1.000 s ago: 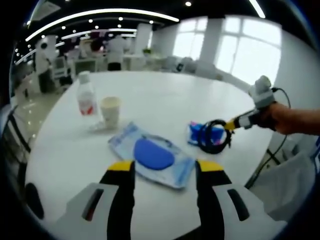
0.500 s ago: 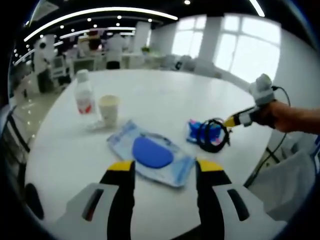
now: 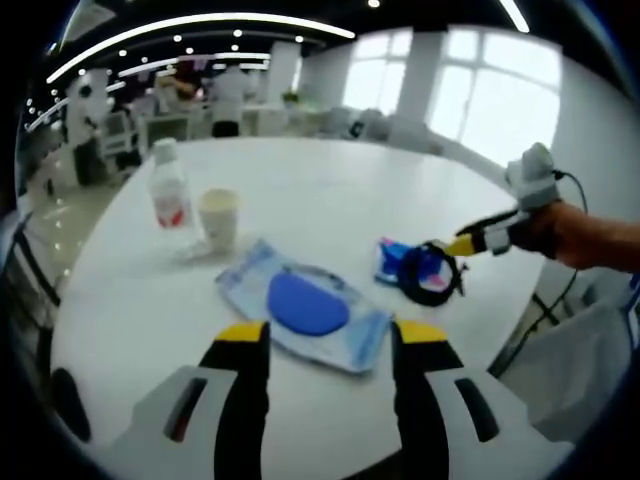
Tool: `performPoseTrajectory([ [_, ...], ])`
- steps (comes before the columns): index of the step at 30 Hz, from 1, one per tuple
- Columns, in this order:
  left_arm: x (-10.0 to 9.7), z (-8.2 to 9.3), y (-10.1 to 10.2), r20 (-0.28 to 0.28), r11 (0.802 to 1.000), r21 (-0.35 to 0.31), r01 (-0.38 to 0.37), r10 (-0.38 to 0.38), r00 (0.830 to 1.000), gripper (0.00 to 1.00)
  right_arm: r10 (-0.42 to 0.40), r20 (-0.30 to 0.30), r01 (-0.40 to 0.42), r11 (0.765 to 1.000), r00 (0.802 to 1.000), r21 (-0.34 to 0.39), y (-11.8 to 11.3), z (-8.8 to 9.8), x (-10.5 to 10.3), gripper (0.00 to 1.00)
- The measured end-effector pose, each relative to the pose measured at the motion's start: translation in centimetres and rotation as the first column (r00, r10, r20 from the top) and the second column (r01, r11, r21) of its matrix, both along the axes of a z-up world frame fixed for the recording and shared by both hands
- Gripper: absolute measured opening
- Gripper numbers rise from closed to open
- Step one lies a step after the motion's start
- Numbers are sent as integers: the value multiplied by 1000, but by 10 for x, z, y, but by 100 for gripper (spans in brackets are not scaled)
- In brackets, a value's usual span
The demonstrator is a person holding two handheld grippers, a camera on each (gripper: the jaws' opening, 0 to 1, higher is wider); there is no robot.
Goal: Arrange the tabletop items into an orderly group along one side of the table until the central work area is clear of visible clutter.
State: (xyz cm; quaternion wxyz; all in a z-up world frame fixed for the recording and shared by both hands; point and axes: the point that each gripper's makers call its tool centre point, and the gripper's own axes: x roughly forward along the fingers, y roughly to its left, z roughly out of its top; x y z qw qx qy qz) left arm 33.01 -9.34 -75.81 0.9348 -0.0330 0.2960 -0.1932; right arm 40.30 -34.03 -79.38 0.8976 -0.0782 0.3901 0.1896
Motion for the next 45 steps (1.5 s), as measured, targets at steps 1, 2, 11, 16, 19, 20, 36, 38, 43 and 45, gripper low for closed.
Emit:
performPoseTrajectory([
  [1,1,0,1,1,1000,3,-1,1,1000,46,3,-1,-3,1000,1000,8,4,1,-2,43],
  [2,2,0,3,1,1000,3,-2,2,1000,46,5,-2,-5,1000,1000,25,9,2,-3,43],
  [11,22,2,14,19,999,36,13,-14,1000,49,42,-41,-38,995,998,96,49,-6,-32,38],
  [16,37,3,22,32,998,55,35,-37,999,50,57,-66,-50,993,996,104,64,-15,-46,37],
  [19,46,-2,28,26,997,65,38,-40,999,50,85,-74,-79,994,994,78,70,-20,-51,37],
  [20,49,-5,31,23,997,70,41,-42,999,50,89,-80,-83,994,993,75,72,-22,-53,37],
  [36,98,-44,55,-42,977,169,133,-127,991,49,149,-158,-134,986,976,99,126,-41,-65,31],
  [38,104,-50,56,-60,976,164,146,-138,989,50,155,-170,-139,985,973,103,132,-44,-66,32],
  [43,118,-62,58,-88,967,181,180,-166,982,51,148,-195,-128,986,970,111,144,-45,-64,31],
  [45,122,-64,57,-96,967,169,189,-174,980,50,136,-201,-115,987,970,113,147,-44,-63,30],
])
